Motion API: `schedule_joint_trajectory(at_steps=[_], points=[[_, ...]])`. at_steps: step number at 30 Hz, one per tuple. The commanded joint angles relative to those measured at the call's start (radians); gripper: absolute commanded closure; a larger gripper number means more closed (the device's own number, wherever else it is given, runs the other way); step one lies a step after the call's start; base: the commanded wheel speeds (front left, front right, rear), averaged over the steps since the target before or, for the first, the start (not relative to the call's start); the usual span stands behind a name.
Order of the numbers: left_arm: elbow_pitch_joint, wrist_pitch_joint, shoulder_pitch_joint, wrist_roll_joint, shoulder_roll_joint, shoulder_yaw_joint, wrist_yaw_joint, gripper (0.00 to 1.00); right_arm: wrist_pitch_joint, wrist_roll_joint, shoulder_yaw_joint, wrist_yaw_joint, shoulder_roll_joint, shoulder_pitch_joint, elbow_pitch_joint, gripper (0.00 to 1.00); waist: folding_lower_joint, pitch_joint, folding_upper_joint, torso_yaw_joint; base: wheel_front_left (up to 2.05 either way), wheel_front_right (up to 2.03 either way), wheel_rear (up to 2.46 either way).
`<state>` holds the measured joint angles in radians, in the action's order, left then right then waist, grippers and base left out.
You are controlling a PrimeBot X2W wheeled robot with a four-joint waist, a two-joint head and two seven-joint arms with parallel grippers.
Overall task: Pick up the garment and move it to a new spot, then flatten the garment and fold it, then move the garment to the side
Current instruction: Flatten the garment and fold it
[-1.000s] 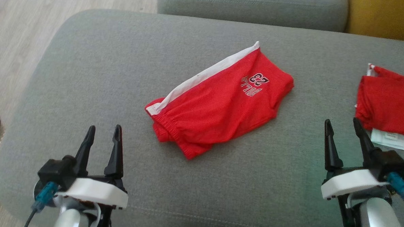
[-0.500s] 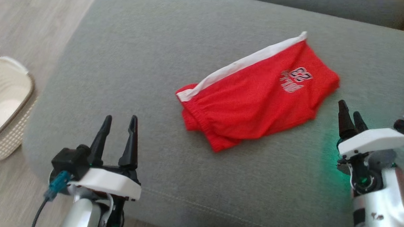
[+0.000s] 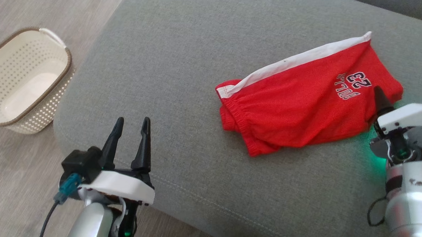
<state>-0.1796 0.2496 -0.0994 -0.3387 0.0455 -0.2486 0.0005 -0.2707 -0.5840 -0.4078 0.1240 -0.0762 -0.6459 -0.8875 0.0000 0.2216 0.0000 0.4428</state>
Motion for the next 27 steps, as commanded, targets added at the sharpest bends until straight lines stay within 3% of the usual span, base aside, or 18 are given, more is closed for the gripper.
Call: schedule_joint_trajectory(at_steps=[1,6,7,8,9,16,27], points=[[0.028,0.012,-0.043,-0.006,0.005,0.025,0.003,0.0,-0.02,0.013,0.017,0.007,0.014,-0.024,-0.017,0.0,0.0,0.012,0.0,0.013,0.0,0.0,0.0],[0.026,0.012,-0.05,-0.016,0.005,0.008,0.006,0.0,-0.029,0.088,0.013,0.007,-0.006,-0.079,-0.094,0.0,0.0,0.023,0.0,0.028,0.0,0.0,0.0],[0.026,0.012,-0.051,-0.018,0.005,0.006,0.008,0.0,-0.028,0.099,0.013,0.007,-0.007,-0.088,-0.105,0.49,0.0,0.023,0.0,0.028,0.0,0.0,0.0],[0.024,0.012,-0.051,-0.019,0.005,0.005,0.009,0.0,-0.024,0.106,0.011,0.007,-0.007,-0.097,-0.114,0.91,0.0,0.023,0.0,0.028,0.0,0.0,0.0],[0.023,0.012,-0.051,-0.02,0.005,0.004,0.01,0.0,-0.019,0.111,0.012,0.007,-0.006,-0.105,-0.119,1.0,0.0,0.022,0.0,0.027,0.0,0.0,0.0],[0.009,0.012,-0.049,-0.016,0.005,0.001,0.005,0.0,0.045,0.086,0.043,0.007,0.005,-0.101,-0.093,1.0,0.0,-0.006,0.0,-0.009,0.0,0.0,0.0],[0.005,0.012,-0.041,0.007,0.005,0.009,-0.007,0.0,0.119,-0.042,0.128,0.007,0.017,0.022,0.049,1.0,0.0,-0.063,0.0,-0.134,0.0,0.0,0.0]])
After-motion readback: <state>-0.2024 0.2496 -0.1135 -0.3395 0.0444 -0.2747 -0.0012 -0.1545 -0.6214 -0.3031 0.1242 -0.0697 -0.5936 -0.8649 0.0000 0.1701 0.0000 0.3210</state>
